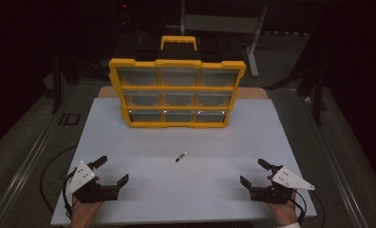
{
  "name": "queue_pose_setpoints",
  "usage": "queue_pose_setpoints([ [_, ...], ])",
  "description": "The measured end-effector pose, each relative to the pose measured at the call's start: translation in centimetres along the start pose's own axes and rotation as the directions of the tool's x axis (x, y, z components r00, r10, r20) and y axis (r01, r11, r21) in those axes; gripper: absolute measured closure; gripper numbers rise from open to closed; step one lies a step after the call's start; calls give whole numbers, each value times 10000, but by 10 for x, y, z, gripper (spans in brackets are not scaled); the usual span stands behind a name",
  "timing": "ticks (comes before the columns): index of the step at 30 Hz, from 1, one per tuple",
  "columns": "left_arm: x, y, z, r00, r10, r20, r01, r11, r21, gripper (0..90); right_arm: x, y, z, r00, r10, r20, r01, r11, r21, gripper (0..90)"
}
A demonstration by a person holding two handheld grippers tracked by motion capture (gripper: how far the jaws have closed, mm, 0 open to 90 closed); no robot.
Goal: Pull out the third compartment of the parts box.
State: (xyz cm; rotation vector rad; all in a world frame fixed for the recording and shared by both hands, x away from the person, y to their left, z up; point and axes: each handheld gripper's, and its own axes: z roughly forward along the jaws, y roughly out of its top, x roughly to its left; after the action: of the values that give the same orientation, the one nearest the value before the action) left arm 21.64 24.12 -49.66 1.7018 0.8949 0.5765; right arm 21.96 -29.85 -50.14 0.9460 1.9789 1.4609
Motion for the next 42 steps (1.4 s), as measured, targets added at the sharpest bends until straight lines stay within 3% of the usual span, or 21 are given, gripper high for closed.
queue_pose_setpoints([
  [15,0,0,0,9998,-67,-186,67,10000,10,0,3,2,6,9997,206,-106,-205,9998,31,82],
  [22,0,-1,2,9997,-112,-197,114,9999,91,0,8,12,10,9992,337,-192,-341,9992,-226,82],
  [42,-3,0,3,9996,-102,-272,106,9998,138,0,26,37,45,9990,-310,-318,318,9991,263,82],
])
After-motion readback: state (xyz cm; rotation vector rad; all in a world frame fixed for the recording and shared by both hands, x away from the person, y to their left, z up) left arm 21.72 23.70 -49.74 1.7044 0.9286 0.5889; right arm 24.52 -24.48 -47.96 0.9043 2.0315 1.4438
